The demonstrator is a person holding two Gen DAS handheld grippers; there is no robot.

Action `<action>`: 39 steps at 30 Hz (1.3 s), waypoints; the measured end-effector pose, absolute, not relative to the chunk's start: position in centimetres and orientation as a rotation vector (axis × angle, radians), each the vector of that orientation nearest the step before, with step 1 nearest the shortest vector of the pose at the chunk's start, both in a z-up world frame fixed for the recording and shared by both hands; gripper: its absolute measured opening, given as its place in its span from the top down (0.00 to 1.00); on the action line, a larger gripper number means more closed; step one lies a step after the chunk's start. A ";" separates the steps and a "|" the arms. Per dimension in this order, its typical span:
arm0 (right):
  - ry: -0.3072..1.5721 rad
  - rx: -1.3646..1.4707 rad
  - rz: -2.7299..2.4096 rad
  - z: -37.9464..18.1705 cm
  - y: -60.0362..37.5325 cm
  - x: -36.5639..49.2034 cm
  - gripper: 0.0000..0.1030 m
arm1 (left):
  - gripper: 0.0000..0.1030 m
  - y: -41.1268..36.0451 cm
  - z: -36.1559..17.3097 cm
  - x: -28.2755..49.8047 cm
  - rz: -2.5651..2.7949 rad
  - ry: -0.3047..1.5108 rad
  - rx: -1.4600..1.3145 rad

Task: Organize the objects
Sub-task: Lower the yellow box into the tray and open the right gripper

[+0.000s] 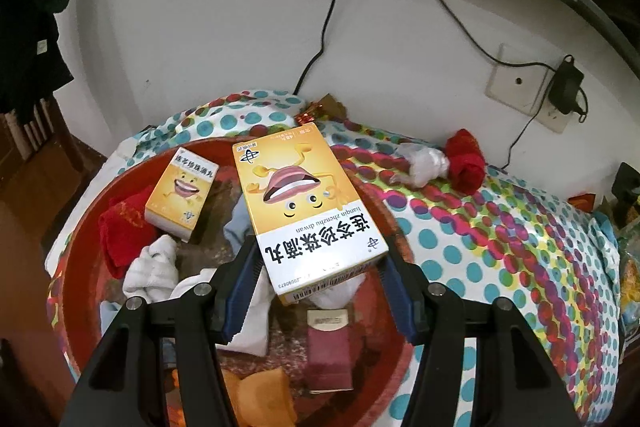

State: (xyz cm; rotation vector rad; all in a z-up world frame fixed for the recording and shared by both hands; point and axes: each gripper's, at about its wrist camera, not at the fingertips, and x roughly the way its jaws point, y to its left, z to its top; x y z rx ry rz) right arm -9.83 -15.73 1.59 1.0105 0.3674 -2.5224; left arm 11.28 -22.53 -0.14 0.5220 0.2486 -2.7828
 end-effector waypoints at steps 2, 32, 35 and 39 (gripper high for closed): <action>0.367 1.018 -2.514 1.3 -16.1 -9.9 0.46 | 0.00 -22.6 -0.3 11.1 -2.784 0.250 0.535; 0.453 1.119 -2.387 -3.4 -22.2 -8.7 0.47 | 0.00 -23.9 -1.3 10.1 -2.751 0.282 0.595; 0.462 1.152 -2.362 -4.1 -22.2 -8.5 0.49 | 0.00 -23.7 -1.3 10.0 -2.753 0.270 0.595; 0.437 1.120 -2.344 -4.0 -21.4 -7.9 0.47 | 0.00 -23.4 -1.1 10.2 -2.755 0.260 0.584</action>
